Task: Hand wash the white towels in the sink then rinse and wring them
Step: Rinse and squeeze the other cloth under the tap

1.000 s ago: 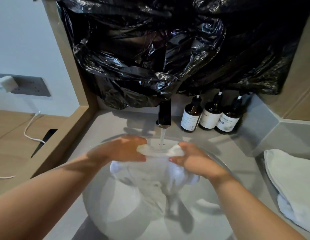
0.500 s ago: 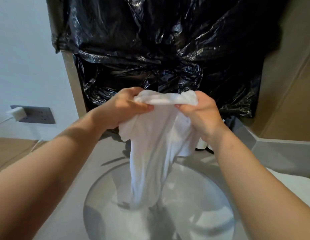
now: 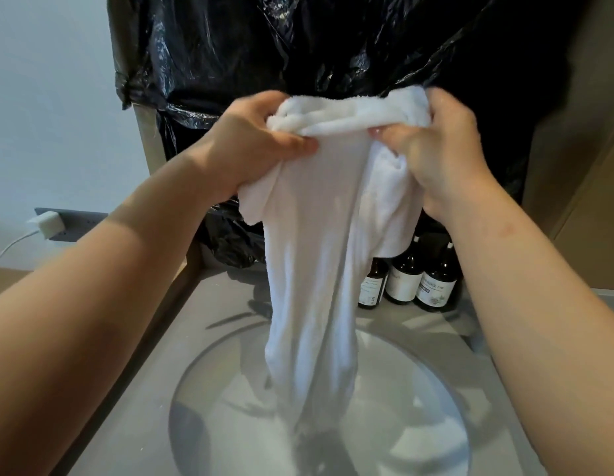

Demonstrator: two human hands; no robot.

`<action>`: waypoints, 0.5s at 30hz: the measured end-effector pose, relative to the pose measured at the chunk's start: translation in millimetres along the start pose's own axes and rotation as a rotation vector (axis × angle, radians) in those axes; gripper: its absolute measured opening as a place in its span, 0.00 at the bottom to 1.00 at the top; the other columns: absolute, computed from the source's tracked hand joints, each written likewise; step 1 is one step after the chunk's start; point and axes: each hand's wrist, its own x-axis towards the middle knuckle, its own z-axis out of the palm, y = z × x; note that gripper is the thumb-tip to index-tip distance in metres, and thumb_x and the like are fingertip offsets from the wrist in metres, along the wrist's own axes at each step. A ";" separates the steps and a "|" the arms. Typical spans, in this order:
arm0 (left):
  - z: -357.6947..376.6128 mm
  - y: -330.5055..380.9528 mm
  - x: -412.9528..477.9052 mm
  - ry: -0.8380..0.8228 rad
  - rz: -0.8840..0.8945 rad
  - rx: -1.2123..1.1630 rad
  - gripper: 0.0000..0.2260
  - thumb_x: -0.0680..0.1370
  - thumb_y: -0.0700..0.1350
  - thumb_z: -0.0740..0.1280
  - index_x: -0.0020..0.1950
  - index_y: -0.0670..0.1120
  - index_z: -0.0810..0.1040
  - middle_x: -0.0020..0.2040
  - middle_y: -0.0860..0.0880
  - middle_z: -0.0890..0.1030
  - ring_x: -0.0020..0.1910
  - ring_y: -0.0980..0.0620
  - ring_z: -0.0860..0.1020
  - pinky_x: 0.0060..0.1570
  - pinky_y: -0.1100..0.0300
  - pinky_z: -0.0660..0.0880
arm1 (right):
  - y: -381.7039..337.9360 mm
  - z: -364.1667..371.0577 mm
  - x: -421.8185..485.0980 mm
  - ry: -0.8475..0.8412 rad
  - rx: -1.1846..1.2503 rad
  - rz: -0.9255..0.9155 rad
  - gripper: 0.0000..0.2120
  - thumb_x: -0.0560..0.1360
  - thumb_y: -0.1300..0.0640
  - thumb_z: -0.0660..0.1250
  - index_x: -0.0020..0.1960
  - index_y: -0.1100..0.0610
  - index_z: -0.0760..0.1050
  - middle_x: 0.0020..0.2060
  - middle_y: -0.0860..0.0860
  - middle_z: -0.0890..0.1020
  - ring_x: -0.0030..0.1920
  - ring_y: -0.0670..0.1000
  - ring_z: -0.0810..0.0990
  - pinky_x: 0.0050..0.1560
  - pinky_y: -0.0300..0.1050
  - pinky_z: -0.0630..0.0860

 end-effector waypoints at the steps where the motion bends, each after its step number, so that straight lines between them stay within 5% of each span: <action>1: 2.8 -5.6 -3.1 -0.027 -0.035 0.028 0.10 0.72 0.40 0.73 0.43 0.54 0.76 0.37 0.55 0.79 0.30 0.63 0.79 0.34 0.66 0.79 | 6.9 -2.0 -4.1 -0.031 0.012 0.039 0.11 0.70 0.65 0.72 0.45 0.51 0.75 0.39 0.46 0.80 0.40 0.42 0.79 0.39 0.32 0.76; 6: 14.1 -63.3 -33.4 -0.313 -0.213 0.127 0.12 0.67 0.44 0.78 0.48 0.50 0.79 0.42 0.46 0.82 0.40 0.51 0.81 0.41 0.57 0.80 | 65.9 -17.7 -43.7 -0.306 -0.035 0.306 0.10 0.66 0.68 0.74 0.43 0.60 0.76 0.35 0.51 0.78 0.35 0.46 0.77 0.33 0.33 0.73; 11: 39.0 -134.8 -65.5 -0.544 -0.465 0.355 0.14 0.69 0.47 0.76 0.53 0.52 0.78 0.47 0.52 0.81 0.46 0.52 0.80 0.47 0.61 0.78 | 139.4 -21.0 -86.9 -0.602 -0.309 0.518 0.09 0.68 0.60 0.76 0.44 0.58 0.79 0.35 0.47 0.79 0.35 0.43 0.77 0.33 0.32 0.71; 15: 56.3 -182.6 -88.6 -0.545 -0.575 0.230 0.05 0.75 0.43 0.71 0.49 0.50 0.79 0.41 0.56 0.77 0.36 0.62 0.76 0.34 0.75 0.72 | 191.5 -14.9 -114.7 -0.743 -0.316 0.688 0.03 0.72 0.61 0.72 0.46 0.57 0.81 0.40 0.52 0.82 0.40 0.48 0.79 0.43 0.42 0.73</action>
